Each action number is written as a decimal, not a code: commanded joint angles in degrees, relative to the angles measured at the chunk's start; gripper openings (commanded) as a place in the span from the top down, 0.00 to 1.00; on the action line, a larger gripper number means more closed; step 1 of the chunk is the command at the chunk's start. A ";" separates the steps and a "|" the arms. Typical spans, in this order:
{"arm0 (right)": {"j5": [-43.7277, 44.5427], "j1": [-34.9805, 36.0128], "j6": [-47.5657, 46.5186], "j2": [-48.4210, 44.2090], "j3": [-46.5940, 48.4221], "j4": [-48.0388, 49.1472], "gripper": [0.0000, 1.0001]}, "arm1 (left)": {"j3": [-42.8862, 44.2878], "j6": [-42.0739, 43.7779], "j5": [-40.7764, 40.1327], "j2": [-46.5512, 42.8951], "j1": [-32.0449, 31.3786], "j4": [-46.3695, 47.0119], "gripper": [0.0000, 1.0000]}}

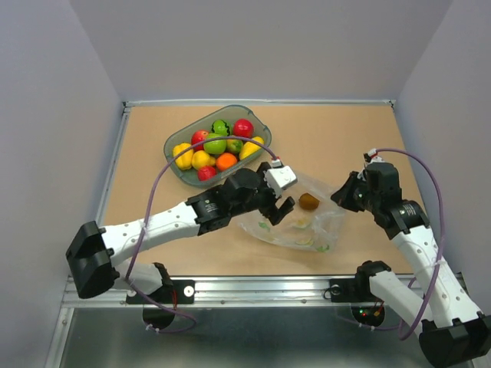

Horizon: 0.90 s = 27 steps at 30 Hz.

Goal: Untie the knot of the plastic bag and take out the fruit

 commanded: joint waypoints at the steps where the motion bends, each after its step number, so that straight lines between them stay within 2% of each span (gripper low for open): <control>1: -1.36 0.32 -1.34 0.34 3.11 -0.77 0.99 | 2.78 8.59 5.54 6.01 -1.10 0.76 0.06; 9: -2.15 0.32 -0.99 1.04 4.35 -2.97 0.99 | 8.59 18.88 8.26 19.03 -1.01 4.97 0.05; 15: -1.80 0.32 -0.55 2.10 4.78 -3.76 0.99 | 11.49 21.09 9.76 28.96 -1.01 11.12 0.05; 19: -2.33 0.24 -0.20 2.54 4.70 -3.94 0.99 | 12.55 21.88 10.82 32.41 -1.10 14.03 0.05; 27: -3.73 0.32 0.24 2.10 2.59 -4.20 0.99 | 13.16 21.36 5.64 38.38 -0.92 21.31 0.05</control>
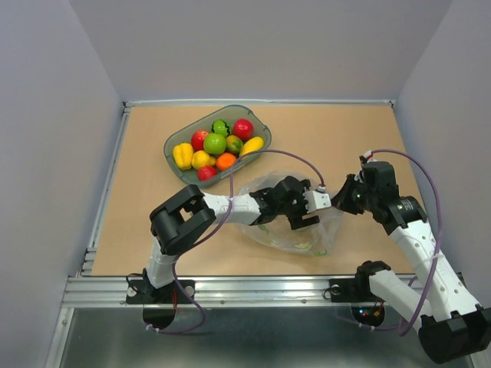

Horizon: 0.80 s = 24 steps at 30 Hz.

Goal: Untie the knot of the plastic bag and take out the fruit

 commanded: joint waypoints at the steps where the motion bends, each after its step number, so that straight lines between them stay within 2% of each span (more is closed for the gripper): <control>1: -1.72 0.32 0.61 -0.61 1.41 -0.16 0.99 | 2.21 -0.04 -3.20 -0.04 -0.05 8.86 0.05; 7: -1.99 0.32 0.87 -1.14 0.62 -0.42 0.99 | 0.89 -1.98 -3.56 -0.39 0.66 13.79 0.06; 11: -2.08 0.32 0.87 -1.23 0.62 -0.60 0.99 | 0.63 -5.22 2.06 -1.10 2.59 14.67 0.06; 14: -1.99 0.24 0.87 -1.23 0.44 -0.69 1.00 | 1.33 -6.99 4.96 0.22 4.78 14.76 0.10; 17: -1.99 0.32 0.79 -1.31 0.27 -0.78 0.99 | 2.21 -7.25 7.95 1.10 5.75 13.89 0.13; 24: -1.90 0.32 0.52 -0.61 0.35 -0.77 0.99 | 7.22 -6.55 12.88 5.67 5.75 5.01 0.14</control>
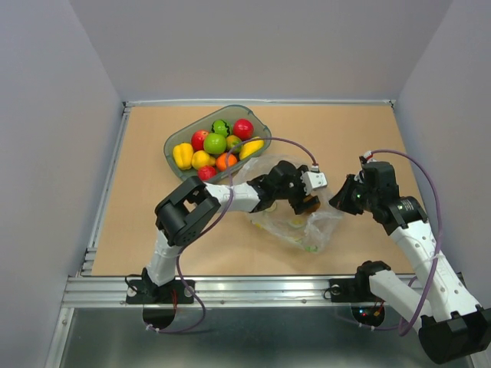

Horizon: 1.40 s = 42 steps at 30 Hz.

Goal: Untie the knot of the plastic bag and take out the fruit

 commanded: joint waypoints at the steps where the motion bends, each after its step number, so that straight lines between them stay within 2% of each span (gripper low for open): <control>1: -0.52 0.32 -0.26 -0.37 0.44 -0.71 1.00 | 3.76 -0.47 4.09 1.91 -0.45 -3.69 0.14; 9: -0.35 0.32 -0.18 0.25 0.35 -0.62 1.00 | 6.49 -0.74 2.33 5.43 -0.54 -6.86 0.18; 13: 0.18 0.24 -0.26 0.33 0.35 -0.62 1.00 | 5.79 -1.53 2.69 5.08 -0.63 -6.25 0.30; 21: 0.71 0.24 -0.53 1.30 0.62 -0.53 1.00 | 2.72 -4.69 4.01 1.04 -0.63 -2.99 0.69; 22: 0.79 0.24 -0.70 1.39 0.70 -0.53 1.00 | 2.45 -4.96 4.01 0.25 -0.63 -2.82 0.82; 23: 1.06 0.24 -0.88 1.47 1.05 -0.53 0.99 | 1.75 -5.39 3.92 -0.10 -0.54 -2.73 1.00; 31: 4.83 0.32 -1.06 1.04 1.93 -0.62 1.00 | -2.91 -8.73 1.90 -5.72 -0.54 -2.64 1.00; 42: 14.06 0.32 -1.49 1.12 4.31 -0.45 1.00 | -16.27 -15.67 0.85 -22.85 -0.54 0.44 1.00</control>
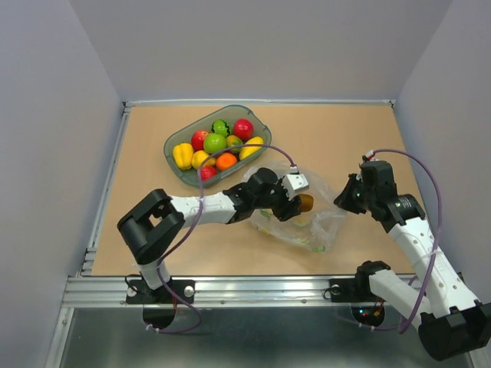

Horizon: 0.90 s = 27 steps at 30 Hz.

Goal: Untie the knot of the plastic bag and take out the fruit

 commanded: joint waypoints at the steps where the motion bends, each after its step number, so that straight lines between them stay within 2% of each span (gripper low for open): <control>1: 5.39 0.32 -1.19 -0.21 4.44 -0.01 0.99 | -2.76 -4.79 -0.88 -9.44 -0.21 3.04 1.00; 7: 8.55 0.24 -2.07 1.11 5.14 0.43 0.99 | -4.35 -10.68 -10.98 -23.86 1.28 1.81 1.00; 11: 8.64 0.24 -2.77 1.81 5.41 0.69 1.00 | -4.44 -16.22 -20.72 -30.98 7.15 -0.21 1.00; 13: 8.55 0.32 -3.12 1.90 5.41 1.22 1.00 | -5.58 -18.68 -28.09 -32.74 11.46 -1.79 1.00; 17: 8.55 0.24 -3.74 2.25 5.93 1.75 1.00 | -5.84 -23.51 -36.54 -32.32 18.57 -10.47 1.00; 20: 8.73 0.32 -4.18 2.43 6.63 1.92 1.00 | -7.94 -26.33 -42.61 -31.61 23.40 -13.13 1.00; 22: 8.56 0.24 -4.44 2.60 6.72 2.01 0.99 | -9.35 -29.13 -43.77 -31.52 26.23 -13.83 0.99; 24: 8.29 0.24 -4.44 2.87 6.64 2.19 1.00 | -10.59 -30.11 -43.60 -30.47 29.75 -14.10 0.94; 27: 7.59 0.32 -4.53 3.13 6.46 2.36 1.00 | -11.03 -30.64 -43.86 -28.19 32.03 -14.28 0.80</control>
